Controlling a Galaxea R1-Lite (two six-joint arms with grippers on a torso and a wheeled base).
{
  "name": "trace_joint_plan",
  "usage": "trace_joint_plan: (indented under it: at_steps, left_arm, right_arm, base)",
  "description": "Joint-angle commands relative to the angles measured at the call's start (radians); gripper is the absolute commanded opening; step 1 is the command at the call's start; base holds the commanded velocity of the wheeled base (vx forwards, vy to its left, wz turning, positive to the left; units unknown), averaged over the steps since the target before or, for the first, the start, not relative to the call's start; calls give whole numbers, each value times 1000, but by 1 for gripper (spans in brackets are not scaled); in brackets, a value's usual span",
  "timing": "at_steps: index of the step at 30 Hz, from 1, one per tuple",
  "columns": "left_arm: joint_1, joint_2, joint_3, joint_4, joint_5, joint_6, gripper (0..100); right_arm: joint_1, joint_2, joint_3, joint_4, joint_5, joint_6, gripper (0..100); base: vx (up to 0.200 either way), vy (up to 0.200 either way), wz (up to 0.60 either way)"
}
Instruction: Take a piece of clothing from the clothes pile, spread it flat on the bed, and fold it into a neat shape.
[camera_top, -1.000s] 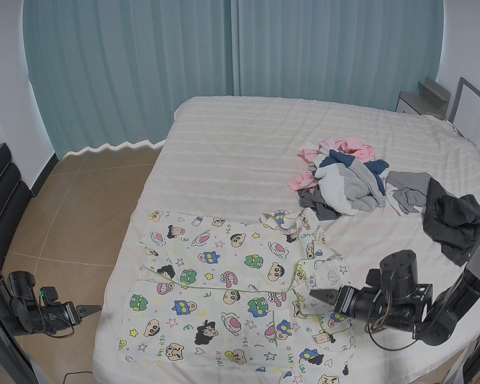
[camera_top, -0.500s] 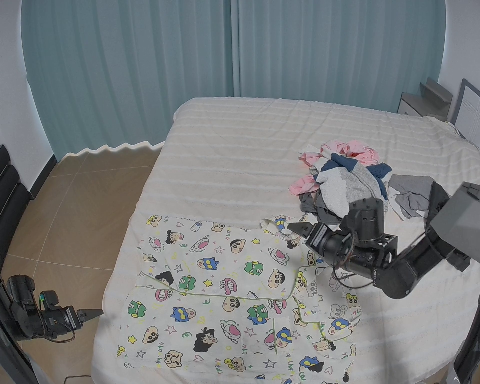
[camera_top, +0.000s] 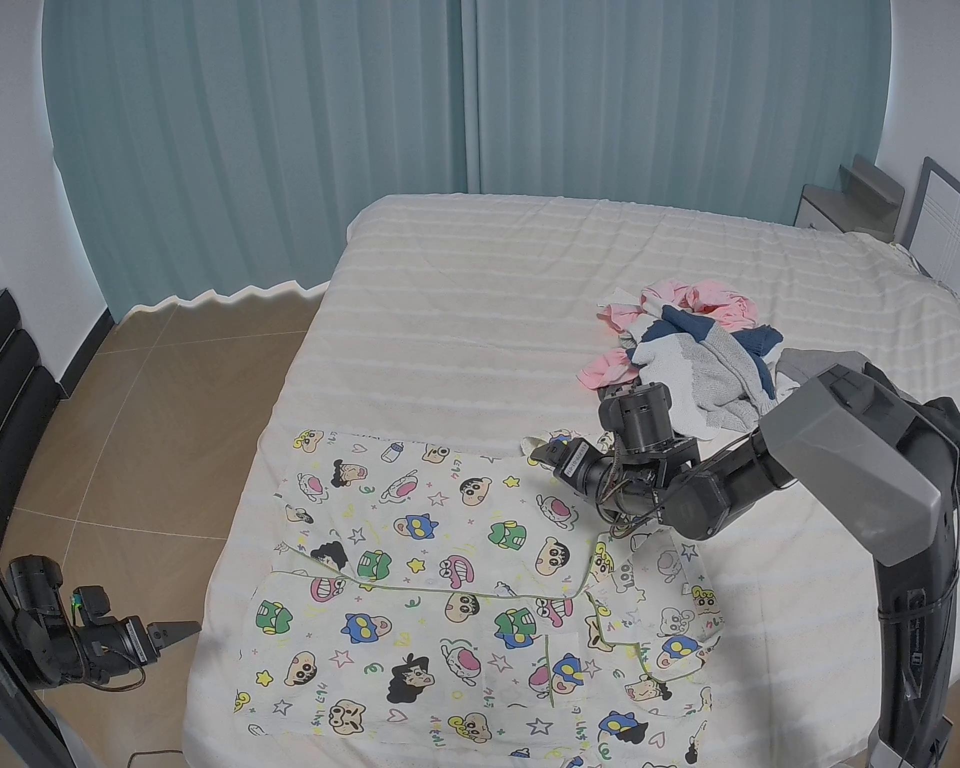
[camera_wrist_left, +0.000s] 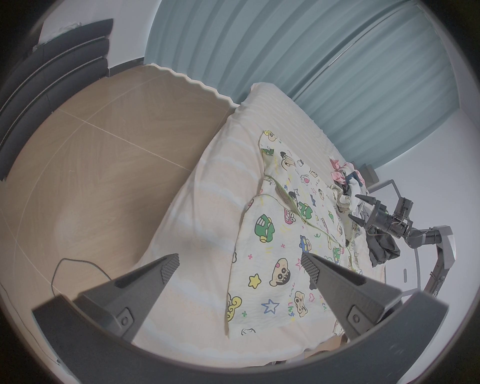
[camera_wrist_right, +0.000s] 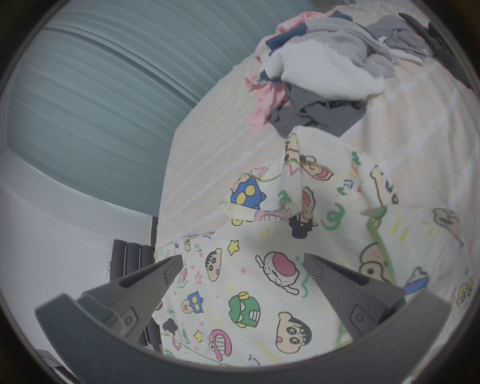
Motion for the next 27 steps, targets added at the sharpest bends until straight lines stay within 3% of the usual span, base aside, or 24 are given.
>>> trace_joint_plan:
  at_steps: [1, 8, 17, 27]
  left_arm:
    - [13, -32, 19, 0, 0, -3, 100]
    - [20, -29, 19, 5, -8, -3, 100]
    - [31, -27, 19, 7, -10, -4, 100]
    - [34, -24, 19, 8, -10, -4, 100]
  right_arm:
    - [2, 73, -49, 7, -2, 1, 100]
    - [-7, 164, -181, 10, -77, -16, 100]
    - [-33, 278, -366, -5, -164, -126, 100]
    - [-77, 302, -601, -79, -175, -152, 100]
  base:
    - [0, 0, 0]
    - [0, 0, 0]
    - [0, 0, 0]
    - [0, 0, 0]
